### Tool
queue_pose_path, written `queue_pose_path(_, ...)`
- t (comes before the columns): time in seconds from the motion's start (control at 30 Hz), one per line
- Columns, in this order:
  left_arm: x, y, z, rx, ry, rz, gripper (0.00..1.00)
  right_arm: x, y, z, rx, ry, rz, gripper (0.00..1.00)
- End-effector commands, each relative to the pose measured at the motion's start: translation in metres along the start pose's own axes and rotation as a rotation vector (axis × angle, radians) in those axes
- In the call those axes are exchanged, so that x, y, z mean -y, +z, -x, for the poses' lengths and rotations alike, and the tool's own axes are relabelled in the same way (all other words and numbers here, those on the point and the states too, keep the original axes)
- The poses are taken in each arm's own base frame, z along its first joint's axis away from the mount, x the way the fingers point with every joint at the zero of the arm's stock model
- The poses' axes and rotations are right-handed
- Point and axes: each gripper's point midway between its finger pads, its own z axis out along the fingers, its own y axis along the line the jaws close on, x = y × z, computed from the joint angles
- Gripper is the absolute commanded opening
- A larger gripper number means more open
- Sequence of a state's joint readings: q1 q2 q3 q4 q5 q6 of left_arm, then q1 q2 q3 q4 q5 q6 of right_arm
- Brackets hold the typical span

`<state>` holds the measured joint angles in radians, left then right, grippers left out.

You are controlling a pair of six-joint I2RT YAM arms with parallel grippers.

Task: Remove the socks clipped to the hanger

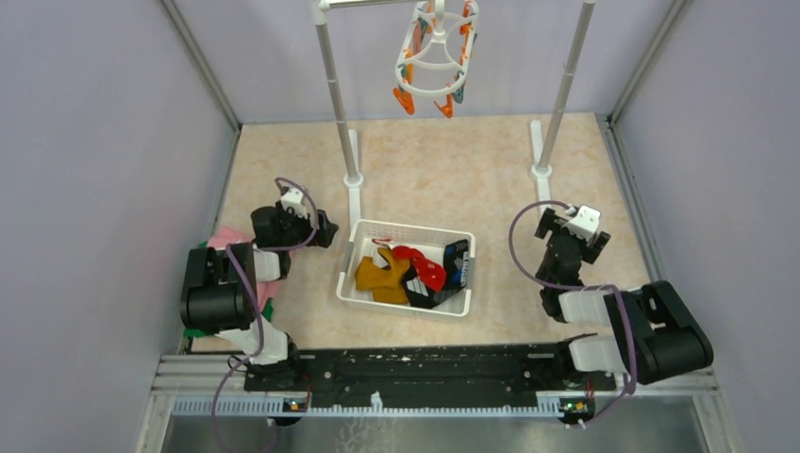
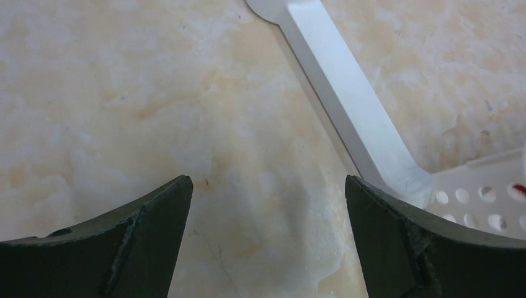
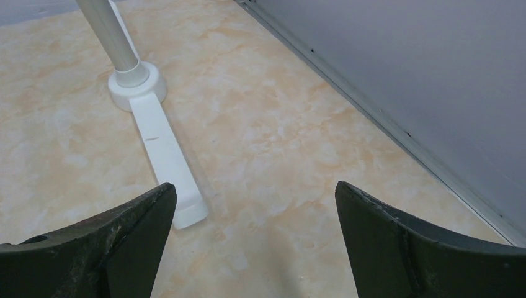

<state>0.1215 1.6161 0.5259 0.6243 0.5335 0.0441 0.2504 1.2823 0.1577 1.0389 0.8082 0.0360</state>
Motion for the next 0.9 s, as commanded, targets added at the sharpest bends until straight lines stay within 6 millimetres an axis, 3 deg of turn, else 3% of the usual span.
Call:
queue_pose_path(0.0,0.008,-0.020,0.041,0.252,0.171,0.002,0.99,0.000,0.007,0.015,0.069,0.068,-0.023,0.99)
queue_pose_path(0.1,0.023,-0.035,0.037,0.309,0.232,-0.025,0.99,-0.003,0.009,0.013,0.071,0.060,-0.020,0.99)
queue_pose_path(0.2,0.019,-0.043,0.039,0.355,0.236,0.025,0.99,-0.008,0.009,0.013,0.083,0.056,0.015,0.99)
queue_pose_path(0.27,0.020,-0.046,0.029,0.367,0.234,0.045,0.99,-0.016,0.007,0.014,0.097,0.014,0.079,0.99)
queue_pose_path(0.33,0.026,-0.052,0.040,0.452,0.274,0.042,0.99,-0.018,0.007,0.014,0.101,0.004,0.092,0.99)
queue_pose_path(0.43,0.010,-0.035,0.034,0.336,0.210,0.079,0.99,-0.020,0.008,0.012,0.093,0.004,0.099,0.99)
queue_pose_path(0.63,0.012,-0.031,0.032,0.319,0.226,0.085,0.99,-0.018,0.008,0.013,0.098,0.009,0.097,0.99)
queue_pose_path(0.73,0.012,-0.030,0.031,0.317,0.225,0.086,0.99,-0.027,0.015,0.009,0.065,0.011,0.162,0.99)
queue_pose_path(0.8,0.012,-0.030,0.031,0.316,0.225,0.086,0.99,-0.025,0.005,-0.001,0.062,0.010,0.230,0.99)
queue_pose_path(0.83,0.012,-0.030,0.031,0.315,0.225,0.087,0.99,-0.026,-0.006,0.015,0.165,0.059,0.287,0.99)
queue_pose_path(0.87,0.012,-0.030,0.032,0.316,0.226,0.086,0.99,-0.021,-0.012,0.013,0.194,0.049,0.288,0.99)
